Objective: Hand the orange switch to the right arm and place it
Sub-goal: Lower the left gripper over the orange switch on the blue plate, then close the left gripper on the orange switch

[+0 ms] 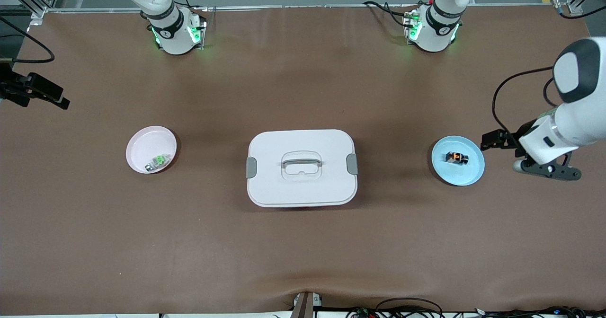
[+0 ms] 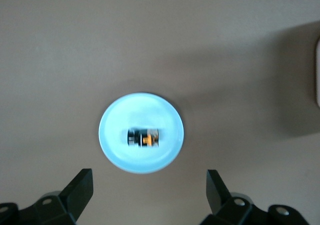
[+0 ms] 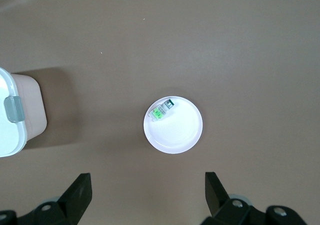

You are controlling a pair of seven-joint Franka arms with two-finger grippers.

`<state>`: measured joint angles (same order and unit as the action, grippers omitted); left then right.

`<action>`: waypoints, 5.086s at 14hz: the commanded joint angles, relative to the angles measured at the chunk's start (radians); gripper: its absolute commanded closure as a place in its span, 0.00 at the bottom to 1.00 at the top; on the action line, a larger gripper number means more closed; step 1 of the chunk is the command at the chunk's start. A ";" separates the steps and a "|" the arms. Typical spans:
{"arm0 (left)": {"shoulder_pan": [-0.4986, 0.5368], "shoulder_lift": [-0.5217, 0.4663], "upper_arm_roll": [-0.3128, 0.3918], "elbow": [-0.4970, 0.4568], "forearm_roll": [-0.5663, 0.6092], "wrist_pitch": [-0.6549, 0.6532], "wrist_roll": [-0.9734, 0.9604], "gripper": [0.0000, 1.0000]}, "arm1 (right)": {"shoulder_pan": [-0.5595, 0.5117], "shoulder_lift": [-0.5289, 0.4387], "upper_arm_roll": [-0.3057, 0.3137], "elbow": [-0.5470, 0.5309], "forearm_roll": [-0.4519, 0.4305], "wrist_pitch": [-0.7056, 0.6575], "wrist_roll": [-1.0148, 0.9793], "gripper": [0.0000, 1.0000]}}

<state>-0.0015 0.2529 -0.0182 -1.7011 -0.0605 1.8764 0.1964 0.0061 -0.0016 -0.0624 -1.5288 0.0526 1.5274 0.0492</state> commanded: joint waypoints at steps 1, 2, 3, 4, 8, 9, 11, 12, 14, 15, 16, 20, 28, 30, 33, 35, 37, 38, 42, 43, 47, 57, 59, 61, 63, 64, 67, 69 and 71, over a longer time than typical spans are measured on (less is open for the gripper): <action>0.003 0.022 0.000 -0.087 -0.013 0.151 0.031 0.00 | -0.009 -0.015 0.006 -0.005 0.003 0.002 0.003 0.00; -0.001 0.034 0.000 -0.118 -0.009 0.206 0.038 0.00 | -0.009 -0.015 0.006 -0.005 0.003 0.002 0.003 0.00; -0.002 0.043 -0.002 -0.141 -0.001 0.242 0.038 0.00 | -0.009 -0.015 0.006 -0.005 0.003 0.002 0.003 0.00; -0.006 0.054 -0.002 -0.150 0.001 0.257 0.041 0.00 | -0.009 -0.015 0.006 -0.005 0.004 0.002 0.003 0.00; -0.008 0.094 -0.003 -0.202 0.001 0.337 0.049 0.00 | -0.009 -0.014 0.006 -0.005 0.007 0.007 0.003 0.00; -0.008 0.098 -0.003 -0.233 0.001 0.374 0.049 0.00 | -0.009 -0.015 0.006 -0.005 0.007 0.014 0.003 0.00; -0.008 0.108 -0.003 -0.271 0.001 0.408 0.049 0.00 | -0.009 -0.014 0.006 -0.005 0.006 0.019 0.003 0.00; -0.006 0.120 -0.003 -0.273 0.004 0.409 0.049 0.00 | -0.008 -0.014 0.007 -0.005 0.006 0.016 0.003 0.00; 0.000 0.157 -0.003 -0.273 0.011 0.411 0.049 0.00 | -0.006 -0.014 0.007 -0.007 0.006 0.011 0.003 0.00; 0.002 0.170 -0.003 -0.273 0.011 0.411 0.049 0.00 | -0.006 -0.014 0.007 -0.007 0.006 0.011 0.003 0.00; 0.000 0.181 -0.002 -0.273 0.013 0.411 0.049 0.00 | -0.006 -0.015 0.009 -0.007 0.006 0.011 0.003 0.00; 0.011 0.206 0.003 -0.275 0.016 0.411 0.038 0.00 | -0.005 -0.015 0.009 -0.008 0.006 0.010 0.003 0.00; 0.011 0.169 0.003 -0.362 0.065 0.475 -0.063 0.00 | -0.005 -0.015 0.009 -0.014 -0.045 0.008 0.003 0.00; 0.012 0.155 0.003 -0.377 0.074 0.475 -0.067 0.00 | -0.005 -0.015 0.009 -0.014 -0.045 0.008 0.003 0.00; 0.017 0.122 0.004 -0.416 0.076 0.477 -0.074 0.00 | -0.005 -0.015 0.009 -0.014 -0.045 0.008 0.003 0.00; 0.018 0.114 0.004 -0.437 0.103 0.498 -0.075 0.00 | -0.005 -0.015 0.009 -0.014 -0.045 0.010 0.003 0.00; 0.017 0.118 0.004 -0.459 0.107 0.553 -0.075 0.00 | -0.005 -0.015 0.009 -0.014 -0.045 0.010 0.003 0.00; 0.017 0.121 0.004 -0.471 0.108 0.588 -0.074 0.00 | -0.005 -0.015 0.009 -0.014 -0.045 0.010 0.003 0.00; 0.017 0.141 0.001 -0.489 0.175 0.639 -0.072 0.00 | -0.005 -0.015 0.009 -0.014 -0.046 0.011 0.003 0.00; 0.017 0.146 0.000 -0.489 0.176 0.639 -0.072 0.00 | -0.006 -0.015 0.009 -0.014 -0.046 0.013 0.003 0.00; 0.015 0.160 -0.002 -0.499 0.176 0.645 -0.072 0.00 | -0.006 -0.014 0.009 -0.014 -0.045 0.014 0.003 0.00; 0.017 0.172 -0.005 -0.506 0.176 0.672 -0.072 0.18 | -0.006 -0.014 0.009 -0.014 -0.045 0.017 0.003 0.00; 0.017 0.172 -0.005 -0.506 0.176 0.672 -0.072 0.43 | -0.005 -0.014 0.009 -0.014 -0.045 0.016 0.003 0.00; 0.017 0.172 -0.005 -0.505 0.176 0.672 -0.075 0.66 | -0.005 -0.014 0.009 -0.014 -0.045 0.016 0.003 0.00; 0.017 0.171 -0.005 -0.503 0.176 0.670 -0.075 0.79 | -0.005 -0.014 0.009 -0.014 -0.045 0.016 0.003 0.00; 0.017 0.169 -0.005 -0.500 0.176 0.667 -0.077 0.80 | -0.006 -0.014 0.009 -0.014 -0.045 0.014 0.003 0.00; 0.018 0.141 -0.006 -0.494 0.168 0.647 -0.072 0.80 | -0.008 -0.014 0.007 -0.014 -0.045 0.016 0.003 0.00; 0.018 0.099 -0.006 -0.494 0.162 0.616 -0.072 0.80 | -0.009 -0.014 0.007 -0.014 -0.045 0.014 0.003 0.00; 0.018 0.034 -0.008 -0.468 0.153 0.500 -0.083 0.80 | -0.009 -0.014 0.007 -0.014 -0.045 0.014 0.004 0.00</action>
<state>0.0140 0.3780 -0.0209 -2.1746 0.0926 2.4832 0.1337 0.0061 -0.0016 -0.0613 -1.5316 0.0171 1.5386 0.0492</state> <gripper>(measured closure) 0.278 0.000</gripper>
